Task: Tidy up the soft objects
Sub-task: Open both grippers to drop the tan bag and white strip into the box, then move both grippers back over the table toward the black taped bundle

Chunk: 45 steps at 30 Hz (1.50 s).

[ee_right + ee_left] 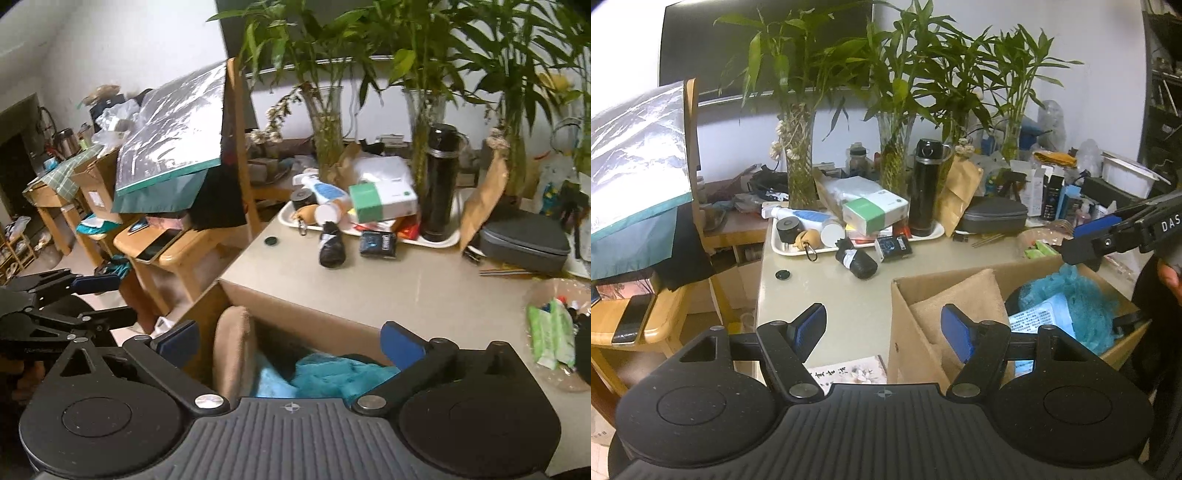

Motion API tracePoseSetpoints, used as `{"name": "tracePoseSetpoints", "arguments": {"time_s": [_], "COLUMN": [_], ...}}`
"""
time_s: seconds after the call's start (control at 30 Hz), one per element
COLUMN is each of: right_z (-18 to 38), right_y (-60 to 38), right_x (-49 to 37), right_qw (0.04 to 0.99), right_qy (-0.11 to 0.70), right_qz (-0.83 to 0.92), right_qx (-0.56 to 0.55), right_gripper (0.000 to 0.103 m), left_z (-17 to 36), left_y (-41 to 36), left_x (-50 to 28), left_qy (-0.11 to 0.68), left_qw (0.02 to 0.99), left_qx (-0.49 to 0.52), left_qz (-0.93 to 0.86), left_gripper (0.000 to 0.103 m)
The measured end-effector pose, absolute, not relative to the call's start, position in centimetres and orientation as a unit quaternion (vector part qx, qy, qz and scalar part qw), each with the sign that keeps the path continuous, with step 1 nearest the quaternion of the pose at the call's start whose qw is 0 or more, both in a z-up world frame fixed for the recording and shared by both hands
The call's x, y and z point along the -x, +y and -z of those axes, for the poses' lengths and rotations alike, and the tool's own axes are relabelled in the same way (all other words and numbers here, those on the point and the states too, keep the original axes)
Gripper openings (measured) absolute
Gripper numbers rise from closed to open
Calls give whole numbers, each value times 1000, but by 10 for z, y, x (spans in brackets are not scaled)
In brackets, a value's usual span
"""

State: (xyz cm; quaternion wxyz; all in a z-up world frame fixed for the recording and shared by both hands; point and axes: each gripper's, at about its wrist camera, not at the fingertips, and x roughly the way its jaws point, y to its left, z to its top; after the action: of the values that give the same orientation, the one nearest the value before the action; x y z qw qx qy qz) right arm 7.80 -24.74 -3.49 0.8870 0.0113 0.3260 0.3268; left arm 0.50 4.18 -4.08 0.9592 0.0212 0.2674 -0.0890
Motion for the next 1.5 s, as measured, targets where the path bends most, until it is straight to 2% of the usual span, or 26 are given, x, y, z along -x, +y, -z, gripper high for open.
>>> {"name": "tracePoseSetpoints", "arguments": {"time_s": [0.27, 0.53, 0.87, 1.17, 1.5], "right_z": [31, -3, -35, -31, -2], "right_y": [-251, -264, -285, -298, -305], "right_x": [-86, -100, -112, -130, -154], "right_qw": [889, 900, 919, 929, 934], "right_qy": [332, 311, 281, 263, 260], "right_qz": [-314, -297, -272, -255, -243], "right_qx": [-34, -75, -56, -45, -26], "right_gripper": [103, 103, 103, 103, 103], "left_z": [41, 32, 22, 19, 20], "left_y": [34, 16, -1, 3, 13], "left_x": [-13, -36, -60, -75, -104], "left_qy": [271, 265, 249, 245, 251], "left_qw": [957, 956, 958, 960, 959], "left_qx": [-32, -51, -30, -20, -19], "left_qz": [101, 118, 136, 136, 132], "left_gripper": [68, 68, 68, 68, 68]}}
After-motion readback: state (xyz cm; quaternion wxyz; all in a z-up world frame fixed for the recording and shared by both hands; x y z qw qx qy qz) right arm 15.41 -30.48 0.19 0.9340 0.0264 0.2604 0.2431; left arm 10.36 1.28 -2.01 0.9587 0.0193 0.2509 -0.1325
